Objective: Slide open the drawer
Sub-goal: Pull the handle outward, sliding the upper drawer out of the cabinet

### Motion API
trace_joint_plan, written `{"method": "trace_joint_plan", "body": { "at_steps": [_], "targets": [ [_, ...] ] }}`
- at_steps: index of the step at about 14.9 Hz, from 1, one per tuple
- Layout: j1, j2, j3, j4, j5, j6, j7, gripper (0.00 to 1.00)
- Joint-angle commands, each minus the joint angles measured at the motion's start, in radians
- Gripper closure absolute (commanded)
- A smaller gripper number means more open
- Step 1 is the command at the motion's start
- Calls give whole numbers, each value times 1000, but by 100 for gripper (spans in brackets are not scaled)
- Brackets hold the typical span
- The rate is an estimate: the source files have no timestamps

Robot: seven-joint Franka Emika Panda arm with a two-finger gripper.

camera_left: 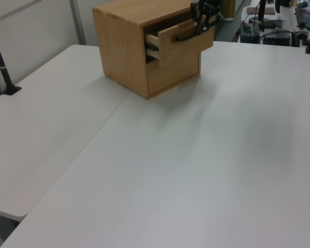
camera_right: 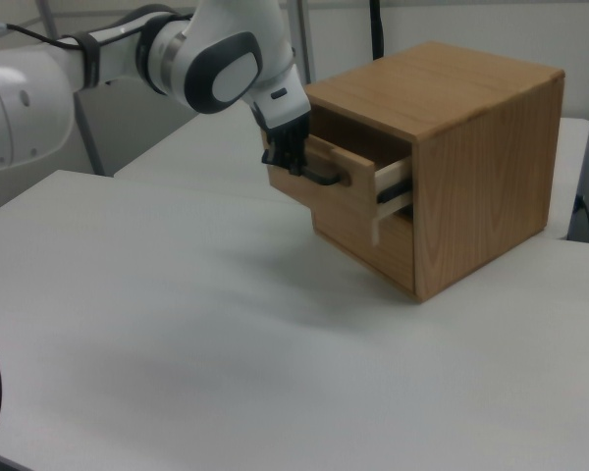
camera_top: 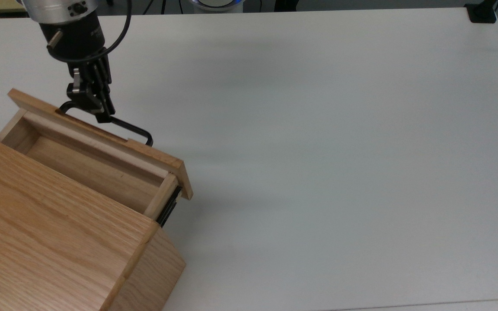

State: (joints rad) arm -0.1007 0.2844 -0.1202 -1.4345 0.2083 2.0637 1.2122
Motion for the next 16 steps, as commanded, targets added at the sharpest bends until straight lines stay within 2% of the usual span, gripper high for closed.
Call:
{"method": "trace_joint_plan", "body": {
  "at_steps": [1, 16],
  "targets": [
    [3, -103, 36, -99, -12, -88, -140, 100],
    [4, -201, 45, -168, -13, -330, -305, 100]
  ]
}}
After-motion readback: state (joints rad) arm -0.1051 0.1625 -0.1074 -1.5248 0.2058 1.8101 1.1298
